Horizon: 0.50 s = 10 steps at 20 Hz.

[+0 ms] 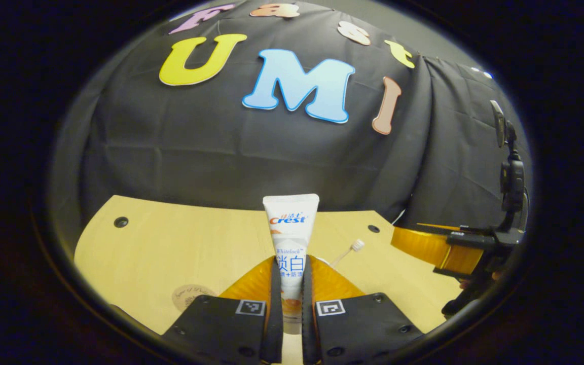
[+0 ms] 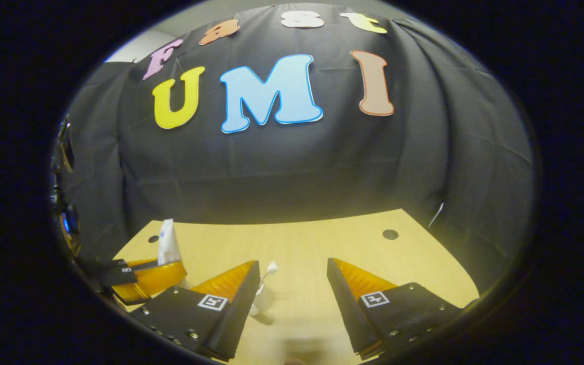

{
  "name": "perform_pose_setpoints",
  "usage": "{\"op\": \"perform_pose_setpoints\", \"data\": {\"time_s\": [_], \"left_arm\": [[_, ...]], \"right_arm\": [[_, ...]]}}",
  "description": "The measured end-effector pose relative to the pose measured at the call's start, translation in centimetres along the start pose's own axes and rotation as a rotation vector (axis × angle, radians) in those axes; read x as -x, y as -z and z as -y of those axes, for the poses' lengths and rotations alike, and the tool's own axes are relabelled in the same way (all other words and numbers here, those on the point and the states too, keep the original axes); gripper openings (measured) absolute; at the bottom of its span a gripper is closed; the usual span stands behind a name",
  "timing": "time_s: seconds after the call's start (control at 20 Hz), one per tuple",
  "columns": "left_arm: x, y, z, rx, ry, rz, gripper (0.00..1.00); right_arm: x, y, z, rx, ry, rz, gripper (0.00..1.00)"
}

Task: Put the toothbrush and toothpaste on the desktop into the cup, then pick up the cup and place it on the coaster on the desktop.

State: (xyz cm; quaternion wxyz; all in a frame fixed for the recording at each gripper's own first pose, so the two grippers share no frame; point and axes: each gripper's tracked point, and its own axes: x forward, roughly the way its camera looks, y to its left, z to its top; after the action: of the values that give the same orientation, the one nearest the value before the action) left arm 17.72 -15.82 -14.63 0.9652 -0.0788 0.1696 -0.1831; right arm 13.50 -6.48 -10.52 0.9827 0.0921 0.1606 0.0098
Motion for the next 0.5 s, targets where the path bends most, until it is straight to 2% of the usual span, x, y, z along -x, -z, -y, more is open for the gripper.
{"op": "perform_pose_setpoints", "data": {"time_s": [0.25,0.5], "left_arm": [[-3.3,-2.2,1.9,-0.006,0.083,0.098,0.22],[-6.2,-3.4,2.0,0.025,0.115,0.186,0.22]], "right_arm": [[1.9,1.6,0.6,0.026,0.024,-0.029,0.80],[3.9,3.7,2.4,0.015,0.083,-0.090,0.80]]}}
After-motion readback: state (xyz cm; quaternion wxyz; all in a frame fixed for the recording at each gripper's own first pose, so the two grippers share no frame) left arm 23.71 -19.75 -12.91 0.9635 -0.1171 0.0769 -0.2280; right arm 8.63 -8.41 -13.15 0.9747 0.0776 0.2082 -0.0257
